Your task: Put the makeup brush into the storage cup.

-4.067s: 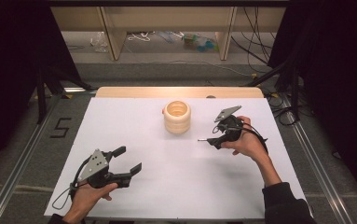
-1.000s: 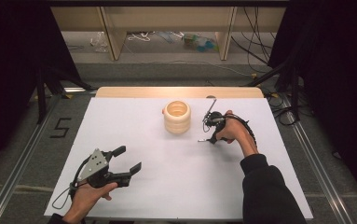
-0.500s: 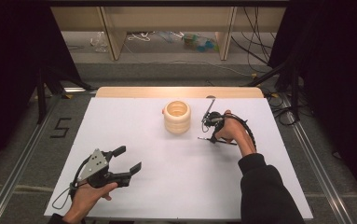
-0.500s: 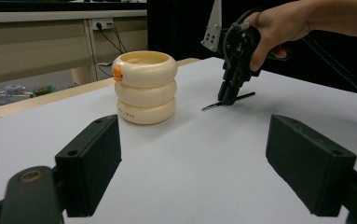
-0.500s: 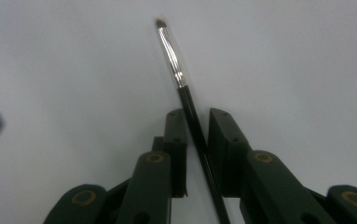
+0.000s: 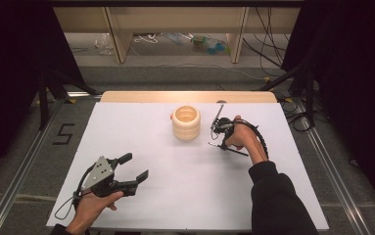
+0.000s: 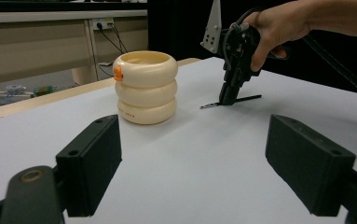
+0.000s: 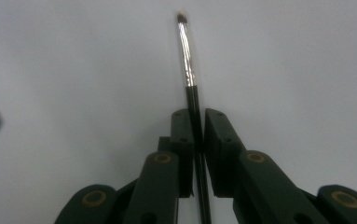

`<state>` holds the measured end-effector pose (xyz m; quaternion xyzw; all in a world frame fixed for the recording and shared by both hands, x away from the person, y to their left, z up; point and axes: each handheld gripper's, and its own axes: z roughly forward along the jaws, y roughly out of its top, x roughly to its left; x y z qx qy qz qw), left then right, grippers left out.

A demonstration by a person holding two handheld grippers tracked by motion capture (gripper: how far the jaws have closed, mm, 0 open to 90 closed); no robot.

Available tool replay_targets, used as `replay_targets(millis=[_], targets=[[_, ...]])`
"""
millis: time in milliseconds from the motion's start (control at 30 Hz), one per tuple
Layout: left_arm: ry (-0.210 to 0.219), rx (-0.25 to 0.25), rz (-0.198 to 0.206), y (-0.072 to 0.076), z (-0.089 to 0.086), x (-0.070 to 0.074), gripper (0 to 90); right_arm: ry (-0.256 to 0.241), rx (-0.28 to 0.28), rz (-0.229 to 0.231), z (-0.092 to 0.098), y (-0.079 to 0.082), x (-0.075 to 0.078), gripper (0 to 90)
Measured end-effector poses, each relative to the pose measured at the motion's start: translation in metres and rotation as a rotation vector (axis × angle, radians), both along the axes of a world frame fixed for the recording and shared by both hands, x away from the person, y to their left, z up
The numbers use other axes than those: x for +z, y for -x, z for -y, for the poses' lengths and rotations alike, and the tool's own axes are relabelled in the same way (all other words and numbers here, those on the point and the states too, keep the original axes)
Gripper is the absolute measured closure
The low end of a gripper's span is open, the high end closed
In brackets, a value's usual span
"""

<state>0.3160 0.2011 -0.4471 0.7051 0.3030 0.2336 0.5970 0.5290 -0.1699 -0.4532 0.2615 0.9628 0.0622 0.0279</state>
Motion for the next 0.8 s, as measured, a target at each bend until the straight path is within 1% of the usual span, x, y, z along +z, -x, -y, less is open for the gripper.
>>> replay_targets(millis=[33, 133, 267, 300, 367, 433, 467, 567, 633, 800], targets=[[0.0, 0.0, 0.0, 0.0, 0.0001, 0.0, 18.4, 0.0, 0.013, 0.002, 0.0004, -0.0009, -0.0003, 82.7], [0.0, -0.001, 0.002, 0.0, 0.0001, 0.0, 18.4, 0.0, 0.007, 0.005, -0.0005, -0.0001, -0.0006, 83.4], [0.0, 0.0, 0.001, 0.0, 0.0, 0.0001, 18.4, 0.006, 0.008, -0.005, -0.0015, 0.0003, 0.0001, 84.5], [-0.008, -0.003, 0.009, -0.0005, -0.0004, 0.0002, 18.4, 0.005, 0.005, -0.005, -0.0018, 0.0005, -0.0001, 84.8], [-0.009, -0.003, 0.01, -0.0006, -0.0004, 0.0003, 18.3, 0.009, 0.007, -0.006, -0.002, 0.0006, 0.0, 85.2], [-0.008, -0.003, 0.009, -0.0005, -0.0004, 0.0002, 18.4, 0.013, 0.008, -0.005, -0.0024, 0.0006, 0.0001, 85.2], [0.0, 0.001, 0.0, 0.0001, 0.0001, 0.0, 18.4, 0.011, 0.011, -0.001, -0.0026, 0.0006, -0.0001, 85.1], [-0.01, -0.003, 0.011, -0.0006, -0.0004, 0.0003, 18.4, 0.014, 0.013, -0.003, -0.003, 0.0006, 0.0, 85.2], [-0.008, -0.002, 0.01, -0.0005, -0.0005, 0.0003, 18.5, 0.015, 0.012, -0.002, -0.0031, 0.0009, 0.0, 85.3], [0.007, 0.006, -0.006, 0.0003, 0.0001, -0.0001, 18.5, 0.022, 0.011, 0.002, -0.0042, 0.0028, 0.0011, 85.3]])
